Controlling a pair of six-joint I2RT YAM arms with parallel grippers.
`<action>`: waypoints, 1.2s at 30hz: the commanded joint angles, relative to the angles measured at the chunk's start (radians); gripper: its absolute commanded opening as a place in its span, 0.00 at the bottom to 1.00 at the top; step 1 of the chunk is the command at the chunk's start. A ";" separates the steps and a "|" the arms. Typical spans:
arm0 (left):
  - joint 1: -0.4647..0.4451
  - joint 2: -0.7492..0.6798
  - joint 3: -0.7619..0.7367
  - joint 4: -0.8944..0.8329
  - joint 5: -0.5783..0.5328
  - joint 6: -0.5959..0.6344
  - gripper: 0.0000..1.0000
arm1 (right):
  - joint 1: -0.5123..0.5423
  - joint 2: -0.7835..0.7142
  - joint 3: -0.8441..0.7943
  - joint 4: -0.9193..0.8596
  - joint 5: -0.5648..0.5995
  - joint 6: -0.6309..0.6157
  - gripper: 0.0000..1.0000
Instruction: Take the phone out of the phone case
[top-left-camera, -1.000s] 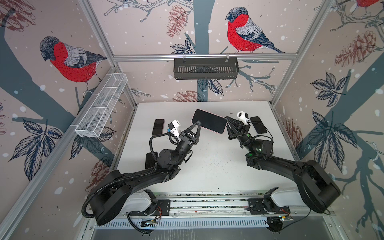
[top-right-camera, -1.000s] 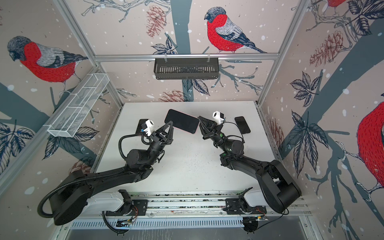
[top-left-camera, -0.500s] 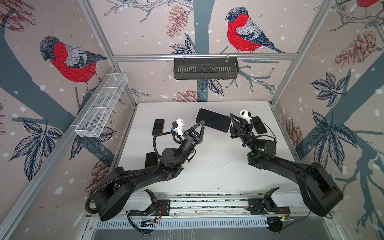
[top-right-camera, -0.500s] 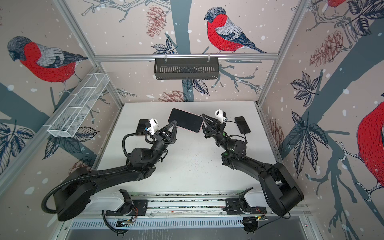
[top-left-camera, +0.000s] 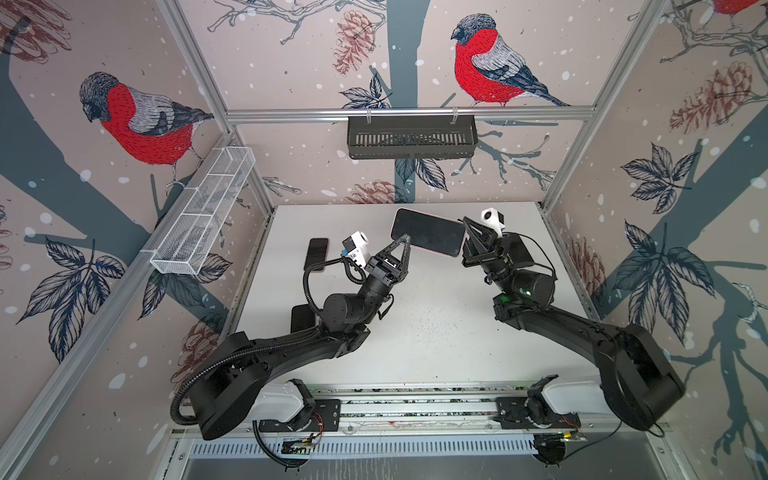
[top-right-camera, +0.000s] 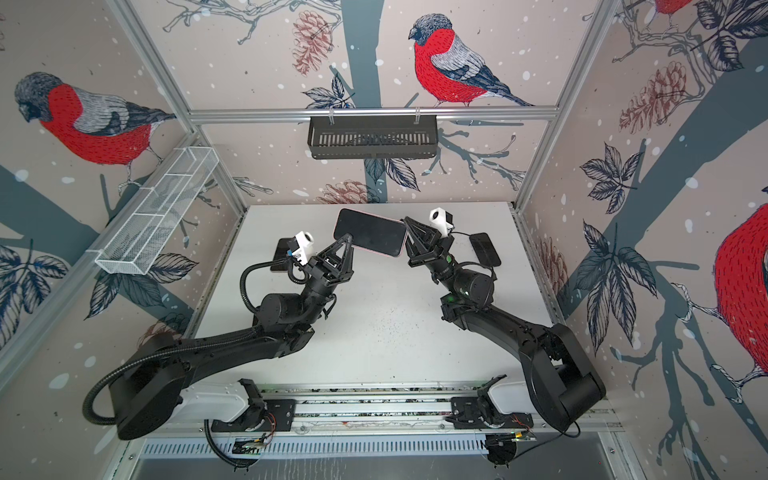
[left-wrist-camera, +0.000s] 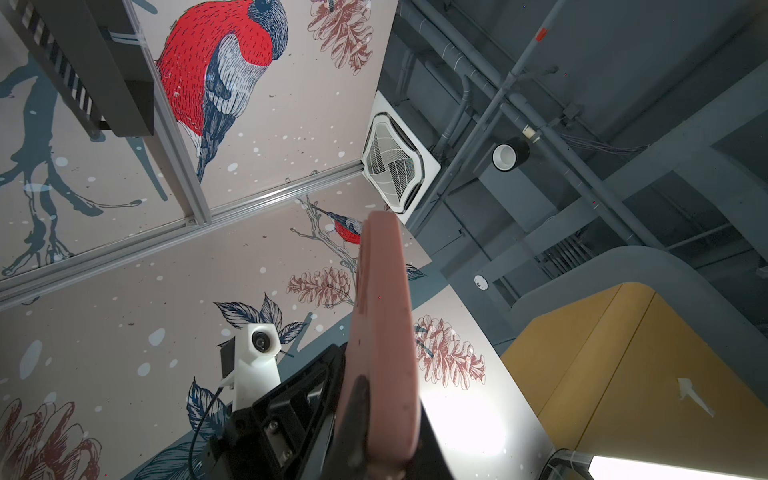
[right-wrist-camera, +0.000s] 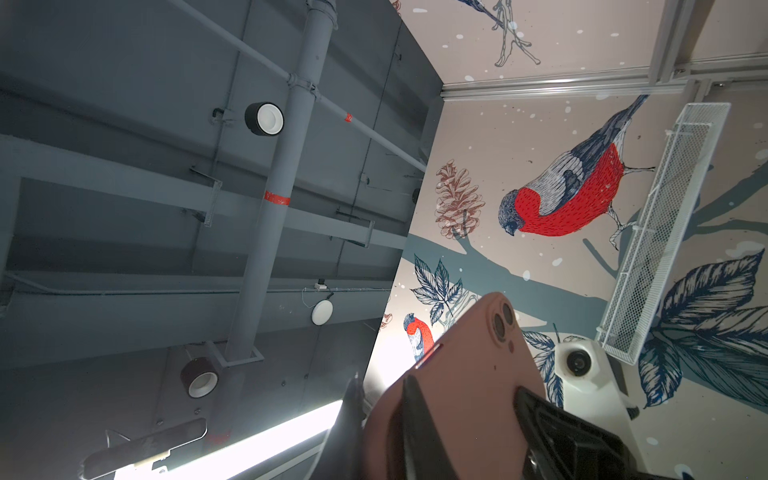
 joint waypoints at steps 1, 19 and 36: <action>-0.021 0.007 0.029 0.301 0.175 -0.053 0.00 | 0.002 0.011 0.017 0.219 0.002 0.033 0.16; -0.037 -0.006 0.055 0.302 0.175 -0.015 0.00 | -0.042 0.028 0.026 0.218 0.028 0.076 0.25; -0.046 -0.357 0.016 -0.566 -0.001 0.041 0.00 | -0.211 -0.528 -0.095 -0.923 -0.140 -0.654 0.95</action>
